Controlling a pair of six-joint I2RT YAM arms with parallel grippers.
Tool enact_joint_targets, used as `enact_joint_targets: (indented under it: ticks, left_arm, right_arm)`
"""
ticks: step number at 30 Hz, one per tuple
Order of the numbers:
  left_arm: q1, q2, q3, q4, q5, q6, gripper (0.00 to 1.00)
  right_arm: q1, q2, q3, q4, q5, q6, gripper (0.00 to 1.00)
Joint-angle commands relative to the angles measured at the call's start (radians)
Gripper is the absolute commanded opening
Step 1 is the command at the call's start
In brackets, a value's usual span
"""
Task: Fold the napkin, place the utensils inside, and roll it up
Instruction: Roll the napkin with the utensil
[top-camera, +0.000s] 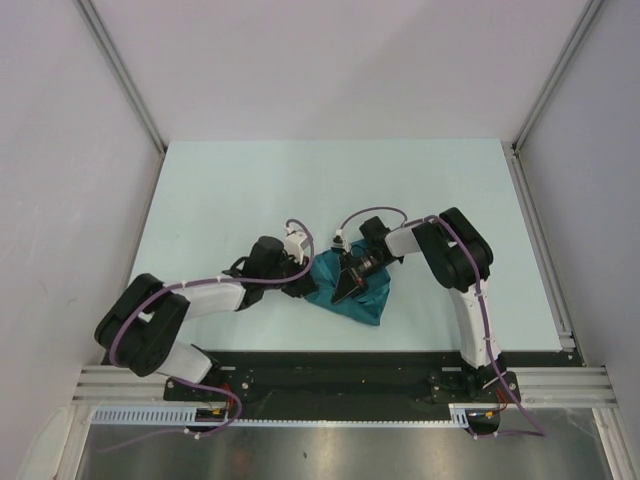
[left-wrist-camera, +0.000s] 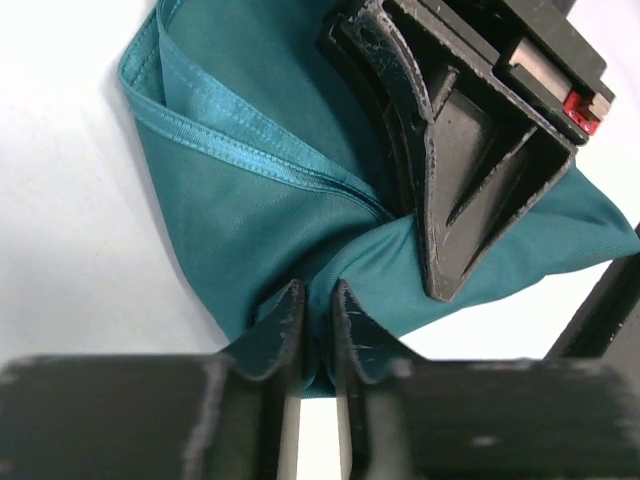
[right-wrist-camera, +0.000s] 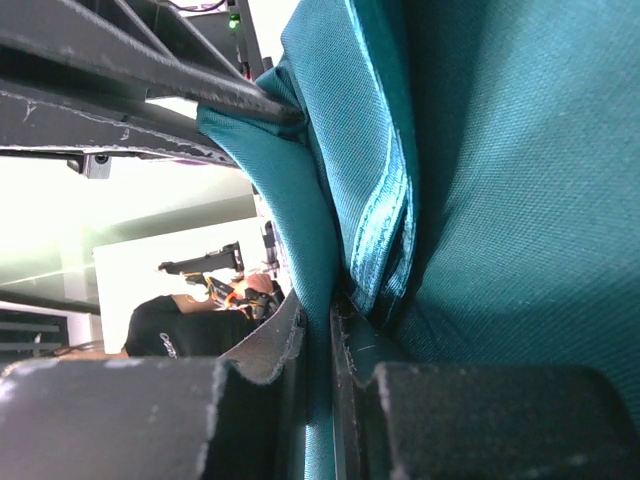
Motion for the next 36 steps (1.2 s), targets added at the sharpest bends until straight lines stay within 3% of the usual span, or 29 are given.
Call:
enact_joint_targets:
  ticks: [1, 3, 6, 12, 18, 26, 30, 36]
  left_arm:
    - [-0.008, 0.033, 0.066, -0.052, -0.035, 0.025, 0.07]
    - [-0.008, 0.058, 0.083, -0.087, -0.035, 0.032, 0.04]
    - [-0.008, 0.116, 0.132, -0.144, -0.023, 0.042, 0.0]
    - [-0.006, 0.145, 0.167, -0.191, -0.02, 0.051, 0.0]
    - [-0.008, 0.157, 0.185, -0.227, -0.014, 0.049, 0.0]
    - [-0.006, 0.177, 0.208, -0.245, 0.006, 0.059, 0.0]
    - [-0.006, 0.188, 0.219, -0.272, 0.019, 0.055, 0.0]
    - [-0.005, 0.197, 0.222, -0.274, 0.032, 0.051, 0.0]
  right_arm:
    - [-0.013, 0.005, 0.013, -0.014, 0.095, 0.008, 0.05]
    - [-0.013, -0.019, 0.013, -0.014, 0.103, 0.017, 0.13]
    - [-0.015, -0.067, 0.016, -0.019, 0.135, 0.023, 0.35]
    - [-0.015, -0.214, 0.039, -0.106, 0.347, -0.023, 0.58]
    - [0.001, -0.417, -0.07, 0.012, 0.63, -0.052, 0.63]
    - [0.235, -0.699, -0.329, 0.265, 1.053, -0.217, 0.73]
    - [0.327, -0.718, -0.383, 0.342, 1.181, -0.288, 0.75]
    - [0.379, -0.649, -0.392, 0.386, 1.209, -0.322, 0.76]
